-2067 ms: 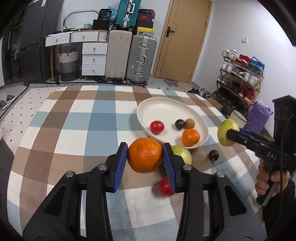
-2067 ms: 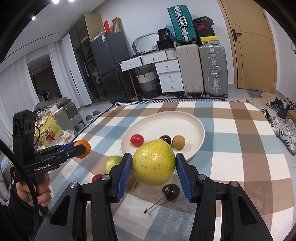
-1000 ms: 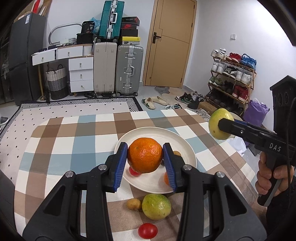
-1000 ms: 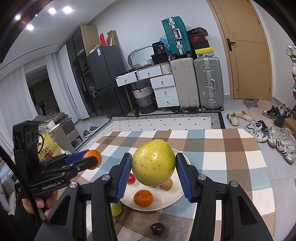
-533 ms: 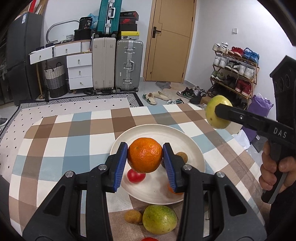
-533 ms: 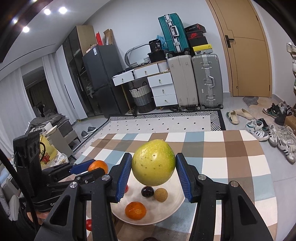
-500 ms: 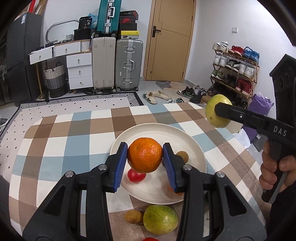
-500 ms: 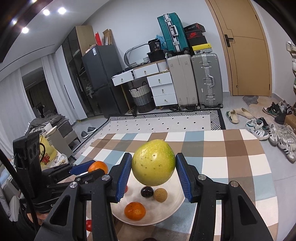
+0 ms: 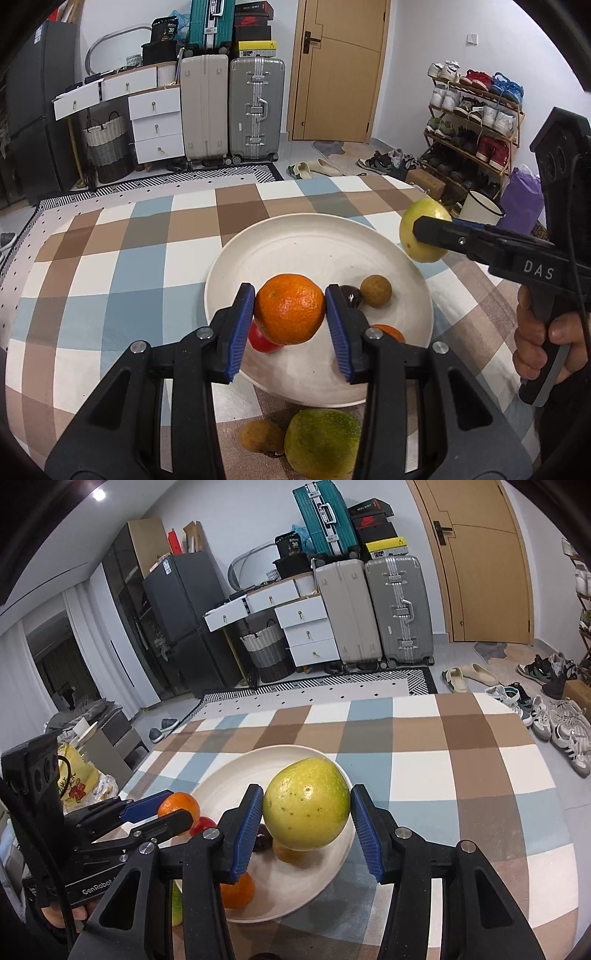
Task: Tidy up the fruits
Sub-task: 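Open the left tool to set the orange on the plate while the right tool releases the guava, then withdraw both tools from the plate toward the red tomato and dark cherry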
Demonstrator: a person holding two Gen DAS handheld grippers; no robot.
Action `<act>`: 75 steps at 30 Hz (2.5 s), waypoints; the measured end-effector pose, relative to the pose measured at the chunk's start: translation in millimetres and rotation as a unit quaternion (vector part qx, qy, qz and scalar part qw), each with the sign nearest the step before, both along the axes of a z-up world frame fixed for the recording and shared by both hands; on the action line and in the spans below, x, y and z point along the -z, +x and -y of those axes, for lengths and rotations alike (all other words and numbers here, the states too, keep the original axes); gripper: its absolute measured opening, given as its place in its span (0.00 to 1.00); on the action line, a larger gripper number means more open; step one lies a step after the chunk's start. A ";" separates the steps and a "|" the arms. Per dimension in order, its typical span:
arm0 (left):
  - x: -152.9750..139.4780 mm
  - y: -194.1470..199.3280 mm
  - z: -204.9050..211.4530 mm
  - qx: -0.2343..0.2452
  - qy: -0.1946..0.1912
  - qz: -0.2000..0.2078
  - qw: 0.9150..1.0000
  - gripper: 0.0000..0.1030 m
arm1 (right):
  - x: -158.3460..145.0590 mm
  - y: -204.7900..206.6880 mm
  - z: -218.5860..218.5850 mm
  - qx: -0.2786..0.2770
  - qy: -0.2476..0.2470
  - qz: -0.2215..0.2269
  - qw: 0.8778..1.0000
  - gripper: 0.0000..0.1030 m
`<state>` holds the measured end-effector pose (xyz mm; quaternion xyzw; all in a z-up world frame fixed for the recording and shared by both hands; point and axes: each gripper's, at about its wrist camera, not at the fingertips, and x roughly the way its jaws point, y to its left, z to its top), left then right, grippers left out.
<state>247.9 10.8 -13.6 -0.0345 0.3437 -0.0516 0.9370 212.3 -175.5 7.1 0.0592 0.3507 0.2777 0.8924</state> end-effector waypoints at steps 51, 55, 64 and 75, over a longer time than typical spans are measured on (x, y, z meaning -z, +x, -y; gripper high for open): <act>-20.6 -47.2 -20.9 -0.036 -0.014 0.021 0.999 0.99 | -12.1 -37.6 -1.0 0.001 -0.047 0.025 0.999 1.00; -25.5 -64.5 -23.7 -0.039 -0.007 0.025 0.999 0.99 | -15.6 -51.6 5.0 0.004 -0.044 0.025 0.999 1.00; -25.4 -106.4 -28.1 -0.046 0.013 0.029 0.998 0.99 | -11.6 -82.1 16.9 0.005 -0.051 0.013 0.999 1.00; -15.7 -133.2 -32.3 -0.059 0.014 0.025 0.998 0.99 | -7.6 -105.2 27.0 0.007 -0.056 -0.005 0.998 1.00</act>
